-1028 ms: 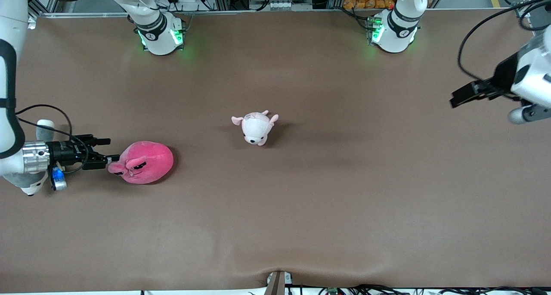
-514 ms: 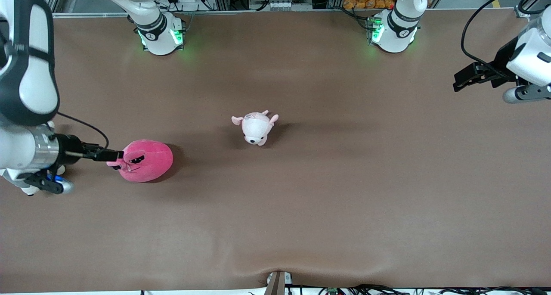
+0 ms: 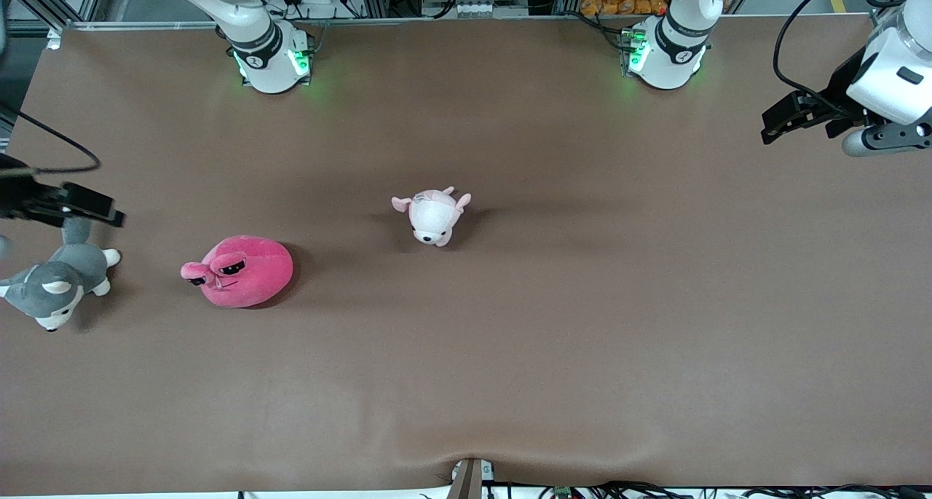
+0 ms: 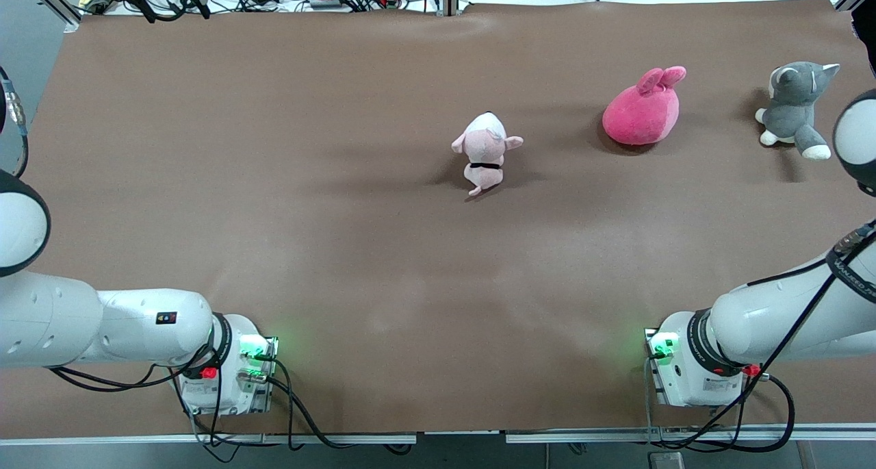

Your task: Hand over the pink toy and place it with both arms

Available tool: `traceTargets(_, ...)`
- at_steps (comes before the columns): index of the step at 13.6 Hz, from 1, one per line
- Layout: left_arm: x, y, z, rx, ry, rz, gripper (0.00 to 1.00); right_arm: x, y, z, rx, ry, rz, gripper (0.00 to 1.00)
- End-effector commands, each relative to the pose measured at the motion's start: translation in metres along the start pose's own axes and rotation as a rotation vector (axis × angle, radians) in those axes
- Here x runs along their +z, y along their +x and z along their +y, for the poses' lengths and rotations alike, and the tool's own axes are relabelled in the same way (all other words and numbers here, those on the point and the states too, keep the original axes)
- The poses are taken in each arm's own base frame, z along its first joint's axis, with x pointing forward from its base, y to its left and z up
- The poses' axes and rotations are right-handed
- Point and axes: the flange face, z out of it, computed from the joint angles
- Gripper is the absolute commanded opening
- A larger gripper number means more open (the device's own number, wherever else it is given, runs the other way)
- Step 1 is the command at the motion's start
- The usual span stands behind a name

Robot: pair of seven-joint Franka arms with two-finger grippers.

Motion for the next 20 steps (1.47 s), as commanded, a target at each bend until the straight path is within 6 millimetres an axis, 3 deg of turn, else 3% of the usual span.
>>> traceTargets(1, -0.004, -0.008, -0.004, -0.001, 0.017, 0.025, 1.00, -0.018, -0.041, 0.013, -0.020, -0.023, 0.010, 1.00)
traceTargets(4, -0.002, -0.003, -0.010, -0.001, 0.016, 0.023, 1.00, -0.014, -0.069, 0.020, 0.008, -0.021, -0.005, 1.00)
traceTargets(6, 0.001, -0.002, -0.011, -0.019, 0.018, 0.017, 1.00, -0.014, -0.072, 0.021, 0.069, -0.021, -0.011, 1.00)
traceTargets(9, 0.010, 0.010, -0.034, -0.049, 0.018, -0.002, 1.00, -0.015, -0.073, 0.019, 0.058, -0.089, -0.018, 1.00)
traceTargets(14, -0.002, 0.011, -0.025, -0.041, 0.014, 0.018, 1.00, -0.008, -0.076, -0.005, 0.084, -0.101, -0.062, 1.00)
traceTargets(20, -0.011, 0.007, -0.017, -0.022, 0.016, 0.022, 1.00, -0.012, -0.079, -0.010, 0.077, -0.102, -0.074, 1.00)
